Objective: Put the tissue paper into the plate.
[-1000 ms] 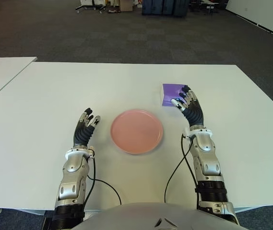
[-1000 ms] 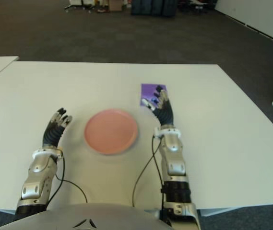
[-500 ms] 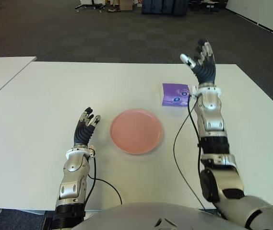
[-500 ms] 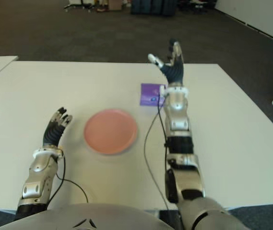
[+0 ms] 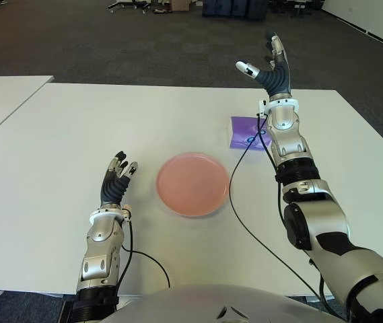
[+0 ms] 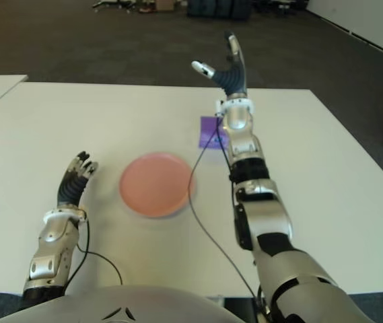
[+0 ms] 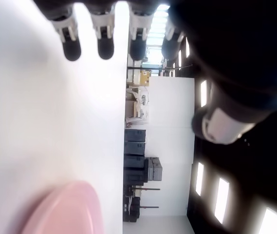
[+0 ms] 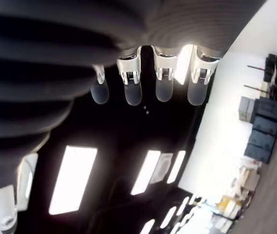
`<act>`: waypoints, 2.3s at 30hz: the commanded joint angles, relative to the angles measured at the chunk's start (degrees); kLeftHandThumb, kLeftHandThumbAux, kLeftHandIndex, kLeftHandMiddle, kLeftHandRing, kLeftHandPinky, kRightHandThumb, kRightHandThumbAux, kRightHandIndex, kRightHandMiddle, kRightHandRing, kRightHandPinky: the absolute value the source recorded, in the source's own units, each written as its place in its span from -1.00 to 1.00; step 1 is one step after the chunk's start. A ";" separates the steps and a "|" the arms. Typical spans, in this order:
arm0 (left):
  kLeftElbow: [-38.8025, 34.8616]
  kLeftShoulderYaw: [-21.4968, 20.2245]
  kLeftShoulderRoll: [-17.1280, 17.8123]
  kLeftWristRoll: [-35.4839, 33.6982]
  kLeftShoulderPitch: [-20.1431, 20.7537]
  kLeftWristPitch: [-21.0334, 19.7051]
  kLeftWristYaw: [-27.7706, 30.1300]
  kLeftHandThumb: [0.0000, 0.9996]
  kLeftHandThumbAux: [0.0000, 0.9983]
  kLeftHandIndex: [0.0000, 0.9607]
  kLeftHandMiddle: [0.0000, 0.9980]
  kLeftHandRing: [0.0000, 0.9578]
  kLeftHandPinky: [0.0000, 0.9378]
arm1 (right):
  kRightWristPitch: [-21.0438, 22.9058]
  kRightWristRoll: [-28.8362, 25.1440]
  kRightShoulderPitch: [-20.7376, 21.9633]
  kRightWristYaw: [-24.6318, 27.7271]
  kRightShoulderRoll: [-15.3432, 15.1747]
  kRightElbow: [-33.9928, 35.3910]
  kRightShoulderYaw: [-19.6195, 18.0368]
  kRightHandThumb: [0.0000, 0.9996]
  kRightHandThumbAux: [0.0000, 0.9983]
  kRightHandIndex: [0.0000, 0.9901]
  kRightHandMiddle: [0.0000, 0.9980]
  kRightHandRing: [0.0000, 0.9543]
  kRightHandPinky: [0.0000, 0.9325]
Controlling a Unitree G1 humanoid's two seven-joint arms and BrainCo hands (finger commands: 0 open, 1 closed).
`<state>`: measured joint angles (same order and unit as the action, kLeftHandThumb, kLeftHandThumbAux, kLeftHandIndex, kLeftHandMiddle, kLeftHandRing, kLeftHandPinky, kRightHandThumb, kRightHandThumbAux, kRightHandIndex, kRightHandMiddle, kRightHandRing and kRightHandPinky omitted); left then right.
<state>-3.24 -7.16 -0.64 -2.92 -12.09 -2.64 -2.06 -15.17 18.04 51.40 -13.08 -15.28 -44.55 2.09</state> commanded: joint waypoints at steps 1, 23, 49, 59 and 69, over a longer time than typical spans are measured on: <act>0.58 -0.24 -0.31 -0.02 -0.22 0.52 -0.69 -0.95 0.13 -1.00 -1.00 -1.00 -1.00 | -0.63 5.76 9.95 -2.01 -0.42 -11.60 5.17 -0.66 0.10 -1.00 -1.00 -1.00 -0.99; 0.87 -1.05 -0.71 -0.05 -1.35 0.80 -1.03 -0.93 0.15 -1.00 -1.00 -1.00 -1.00 | -1.91 20.65 20.06 -8.47 2.12 -33.20 22.29 -0.44 -0.30 -1.00 -1.00 -1.00 -0.98; 0.78 -1.44 0.10 0.28 -2.15 1.48 -0.77 -0.94 0.12 -1.00 -1.00 -1.00 -1.00 | 4.30 34.53 18.73 -3.39 2.24 -35.91 37.34 -0.31 -0.50 -1.00 -1.00 -1.00 -1.00; 1.41 -2.04 0.65 -0.06 -2.53 2.50 -0.35 -0.97 0.11 -1.00 -1.00 -1.00 -1.00 | 7.97 35.63 16.98 -1.42 2.55 -36.24 39.13 -0.28 -0.53 -1.00 -1.00 -1.00 -1.00; 1.13 -2.32 1.29 -0.31 -2.93 2.10 -0.15 -0.97 0.10 -1.00 -1.00 -1.00 -1.00 | 11.02 34.96 15.85 -0.56 2.31 -36.37 38.79 -0.28 -0.46 -1.00 -1.00 -1.00 -1.00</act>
<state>-2.49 -9.11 0.21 -2.97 -14.66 -0.17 -2.55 -5.03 53.01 68.11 -14.44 -13.17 -80.54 41.14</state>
